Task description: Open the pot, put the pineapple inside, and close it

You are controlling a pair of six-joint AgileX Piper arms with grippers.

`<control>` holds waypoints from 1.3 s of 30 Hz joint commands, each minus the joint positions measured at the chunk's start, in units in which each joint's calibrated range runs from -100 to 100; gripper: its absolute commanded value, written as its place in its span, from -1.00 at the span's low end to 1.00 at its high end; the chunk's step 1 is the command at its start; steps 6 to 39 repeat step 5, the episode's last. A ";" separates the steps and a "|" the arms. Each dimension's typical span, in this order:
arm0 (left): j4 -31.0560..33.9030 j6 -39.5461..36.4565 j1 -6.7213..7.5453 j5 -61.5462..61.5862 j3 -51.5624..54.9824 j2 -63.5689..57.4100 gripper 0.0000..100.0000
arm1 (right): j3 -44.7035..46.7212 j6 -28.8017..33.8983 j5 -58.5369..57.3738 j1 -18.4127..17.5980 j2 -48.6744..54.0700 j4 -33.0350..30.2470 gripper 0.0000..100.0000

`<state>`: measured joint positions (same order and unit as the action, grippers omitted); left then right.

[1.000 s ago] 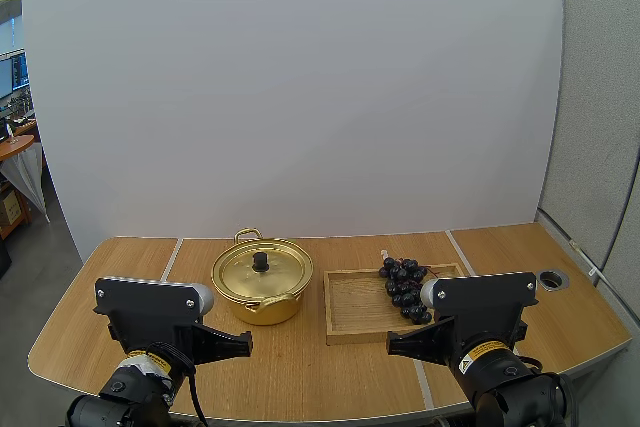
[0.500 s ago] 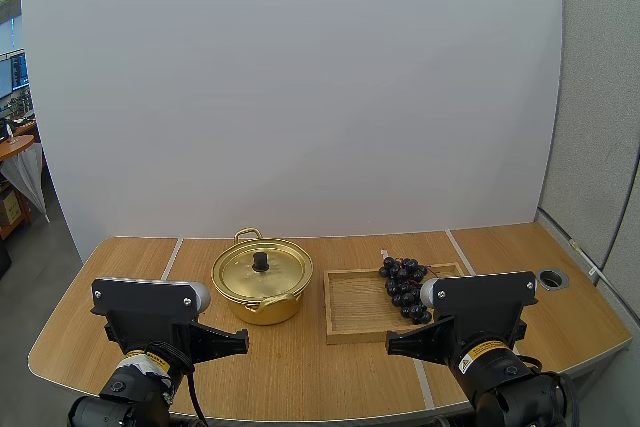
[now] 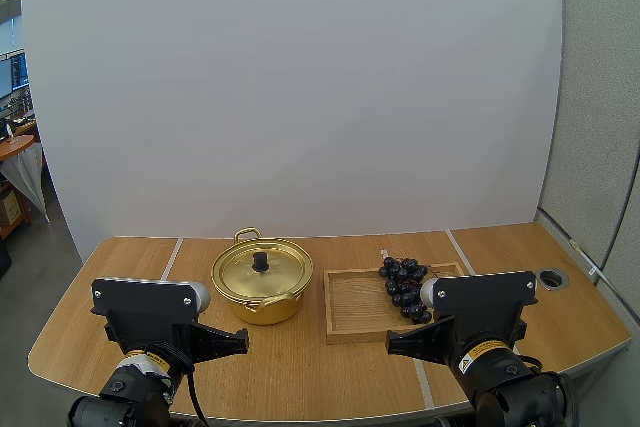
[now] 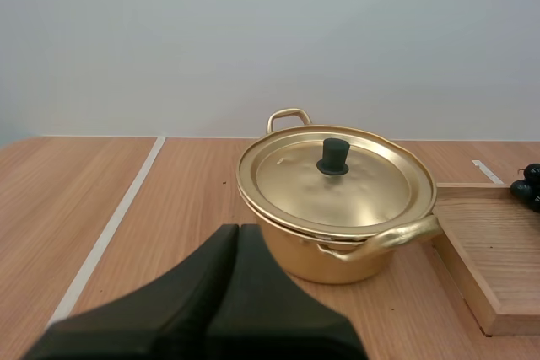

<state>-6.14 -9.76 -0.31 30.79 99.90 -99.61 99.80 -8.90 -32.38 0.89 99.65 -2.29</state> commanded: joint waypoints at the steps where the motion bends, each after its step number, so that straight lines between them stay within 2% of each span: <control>1: 0.44 -0.61 -0.10 -1.37 0.10 -0.39 -1.00 | 0.20 -0.42 1.28 -0.06 0.35 -0.08 -1.00; 39: 0.44 -0.61 -0.10 -1.37 0.10 -0.39 -1.00 | 0.20 -0.42 1.28 -0.06 0.35 -0.08 -1.00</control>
